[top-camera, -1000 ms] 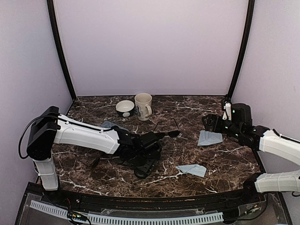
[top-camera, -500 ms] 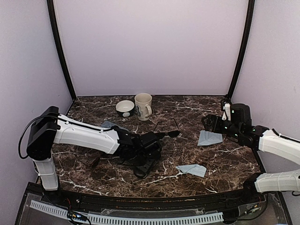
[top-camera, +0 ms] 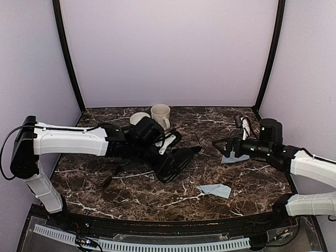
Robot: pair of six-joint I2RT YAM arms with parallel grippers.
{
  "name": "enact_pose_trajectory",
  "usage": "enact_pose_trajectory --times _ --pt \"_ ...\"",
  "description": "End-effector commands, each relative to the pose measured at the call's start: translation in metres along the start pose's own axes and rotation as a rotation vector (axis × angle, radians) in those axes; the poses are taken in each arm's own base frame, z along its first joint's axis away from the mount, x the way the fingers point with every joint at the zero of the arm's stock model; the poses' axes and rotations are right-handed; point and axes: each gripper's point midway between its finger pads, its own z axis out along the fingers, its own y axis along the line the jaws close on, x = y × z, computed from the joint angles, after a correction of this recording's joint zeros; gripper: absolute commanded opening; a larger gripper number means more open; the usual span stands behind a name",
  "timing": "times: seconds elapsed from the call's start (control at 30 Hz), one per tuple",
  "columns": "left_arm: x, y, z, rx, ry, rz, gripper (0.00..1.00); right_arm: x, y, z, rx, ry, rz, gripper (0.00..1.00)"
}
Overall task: Organize the sunglasses
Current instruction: Open the sunglasses case.
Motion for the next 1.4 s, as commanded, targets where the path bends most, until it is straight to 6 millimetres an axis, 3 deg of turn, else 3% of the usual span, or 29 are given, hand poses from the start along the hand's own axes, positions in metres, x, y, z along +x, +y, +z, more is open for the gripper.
enact_pose_trajectory --times 0.0,0.3,0.67,1.03,1.07,1.1,1.37 --pt "-0.045 -0.019 -0.033 0.201 -0.202 -0.026 0.00 -0.005 0.058 0.001 -0.293 -0.015 -0.065 1.00" --pt "-0.066 -0.052 -0.058 0.443 -0.347 -0.086 0.00 -0.015 0.093 0.023 -0.437 -0.033 -0.096 1.00" --pt "-0.067 -0.065 -0.074 0.585 -0.429 -0.164 0.00 -0.023 0.102 0.036 -0.477 -0.080 -0.130 1.00" --pt "-0.069 -0.069 -0.075 0.621 -0.438 -0.167 0.00 -0.032 0.111 0.039 -0.517 -0.142 -0.170 1.00" --pt "-0.069 -0.069 -0.075 0.621 -0.438 -0.166 0.00 -0.015 0.134 0.024 -0.689 -0.021 -0.079 0.96" --pt "-0.069 -0.069 -0.075 0.621 -0.440 -0.162 0.00 -0.010 0.140 0.019 -0.735 0.014 -0.055 0.92" --pt "-0.070 -0.071 -0.076 0.634 -0.441 -0.155 0.00 -0.009 0.150 0.019 -0.770 0.024 -0.045 0.84"
